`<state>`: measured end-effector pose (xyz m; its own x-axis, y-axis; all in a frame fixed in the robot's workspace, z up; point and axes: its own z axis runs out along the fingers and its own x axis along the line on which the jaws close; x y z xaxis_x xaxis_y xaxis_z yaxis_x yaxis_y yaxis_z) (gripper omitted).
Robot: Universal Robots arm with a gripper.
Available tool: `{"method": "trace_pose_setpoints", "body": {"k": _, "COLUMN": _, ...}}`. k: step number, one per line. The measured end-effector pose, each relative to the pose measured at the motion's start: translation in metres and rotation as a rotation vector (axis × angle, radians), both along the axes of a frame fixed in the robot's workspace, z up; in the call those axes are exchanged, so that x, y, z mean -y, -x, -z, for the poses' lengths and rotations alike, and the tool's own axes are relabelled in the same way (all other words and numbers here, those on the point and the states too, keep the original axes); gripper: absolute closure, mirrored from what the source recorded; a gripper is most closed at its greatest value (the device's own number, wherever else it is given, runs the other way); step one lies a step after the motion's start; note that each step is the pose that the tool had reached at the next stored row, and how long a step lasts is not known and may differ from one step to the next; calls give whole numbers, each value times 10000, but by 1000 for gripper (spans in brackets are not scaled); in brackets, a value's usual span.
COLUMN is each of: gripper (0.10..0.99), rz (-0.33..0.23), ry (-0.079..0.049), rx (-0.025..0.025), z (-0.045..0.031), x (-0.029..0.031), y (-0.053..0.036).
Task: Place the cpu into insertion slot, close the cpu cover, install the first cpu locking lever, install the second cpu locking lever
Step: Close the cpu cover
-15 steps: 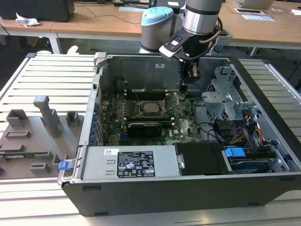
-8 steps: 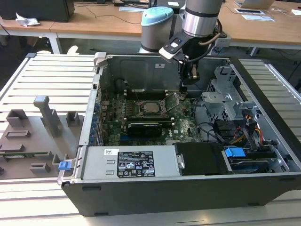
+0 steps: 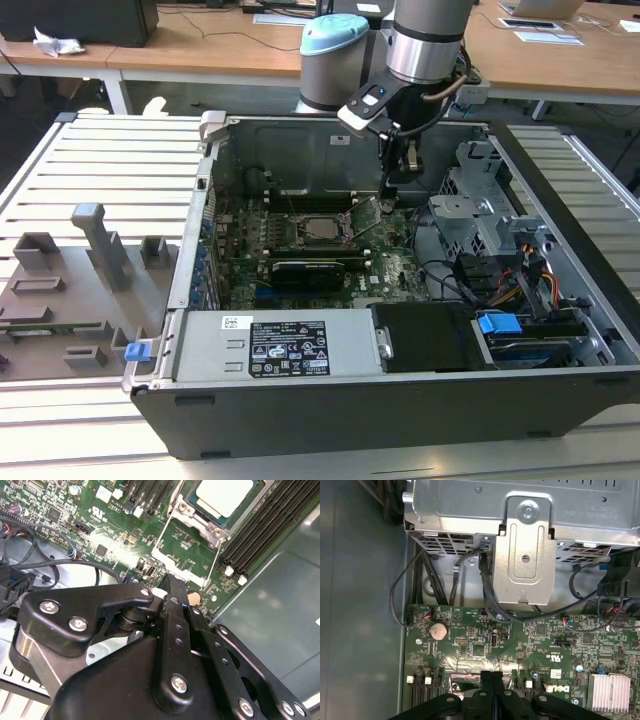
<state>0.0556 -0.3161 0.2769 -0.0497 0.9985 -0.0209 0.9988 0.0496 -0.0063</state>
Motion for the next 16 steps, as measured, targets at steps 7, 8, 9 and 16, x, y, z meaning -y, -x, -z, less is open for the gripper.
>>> {"method": "trace_pose_setpoints", "body": {"k": 7, "gripper": 980, "rz": 0, "ry": 1, "rx": 0, "z": 95, "x": -56, "y": -239}}
{"method": "trace_pose_setpoints", "body": {"k": 8, "gripper": 980, "rz": -1, "ry": 0, "rx": 1, "z": 106, "x": -59, "y": -260}}
{"method": "trace_pose_setpoints", "body": {"k": 9, "gripper": 980, "rz": 0, "ry": 1, "rx": 0, "z": 122, "x": -59, "y": -269}}
{"method": "trace_pose_setpoints", "body": {"k": 16, "gripper": 980, "rz": 0, "ry": 1, "rx": 0, "z": 267, "x": -59, "y": -274}}
